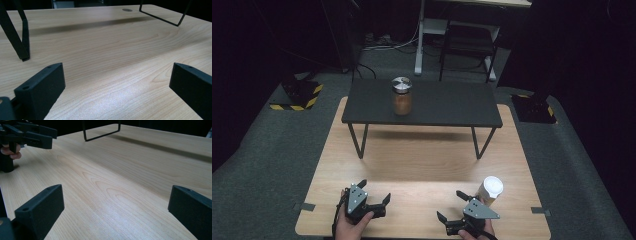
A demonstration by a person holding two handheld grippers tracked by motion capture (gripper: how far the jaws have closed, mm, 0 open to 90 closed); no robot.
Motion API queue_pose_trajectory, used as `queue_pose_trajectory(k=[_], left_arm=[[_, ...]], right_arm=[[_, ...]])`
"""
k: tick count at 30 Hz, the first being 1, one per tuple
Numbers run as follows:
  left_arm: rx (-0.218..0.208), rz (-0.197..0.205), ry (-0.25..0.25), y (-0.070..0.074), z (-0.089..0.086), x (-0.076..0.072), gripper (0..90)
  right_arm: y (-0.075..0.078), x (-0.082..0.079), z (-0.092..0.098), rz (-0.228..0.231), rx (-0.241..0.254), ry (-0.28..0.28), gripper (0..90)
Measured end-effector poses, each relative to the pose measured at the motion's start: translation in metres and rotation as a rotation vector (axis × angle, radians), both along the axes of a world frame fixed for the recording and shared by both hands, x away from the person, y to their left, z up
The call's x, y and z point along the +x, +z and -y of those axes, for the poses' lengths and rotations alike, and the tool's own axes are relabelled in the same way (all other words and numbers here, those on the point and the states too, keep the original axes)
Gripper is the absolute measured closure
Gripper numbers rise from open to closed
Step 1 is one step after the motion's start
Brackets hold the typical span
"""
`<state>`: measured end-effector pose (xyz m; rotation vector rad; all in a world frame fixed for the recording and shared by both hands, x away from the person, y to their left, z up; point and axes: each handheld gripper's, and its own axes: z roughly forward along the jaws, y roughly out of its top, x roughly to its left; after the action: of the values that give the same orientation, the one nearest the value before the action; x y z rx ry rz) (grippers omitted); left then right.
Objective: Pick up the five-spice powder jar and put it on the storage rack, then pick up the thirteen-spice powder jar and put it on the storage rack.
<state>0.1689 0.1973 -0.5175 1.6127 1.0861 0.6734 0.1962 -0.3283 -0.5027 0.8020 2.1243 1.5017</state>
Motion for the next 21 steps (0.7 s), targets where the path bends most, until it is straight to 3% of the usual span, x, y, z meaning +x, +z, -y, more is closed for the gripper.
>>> queue_pose_trajectory(k=[21], left_arm=[[0.010,-0.010,-0.019,0.0021,-0.0007,0.0029,0.5]], right_arm=[[-0.0018,-0.0034,0.0011,0.004,0.015,-0.020,0.0]])
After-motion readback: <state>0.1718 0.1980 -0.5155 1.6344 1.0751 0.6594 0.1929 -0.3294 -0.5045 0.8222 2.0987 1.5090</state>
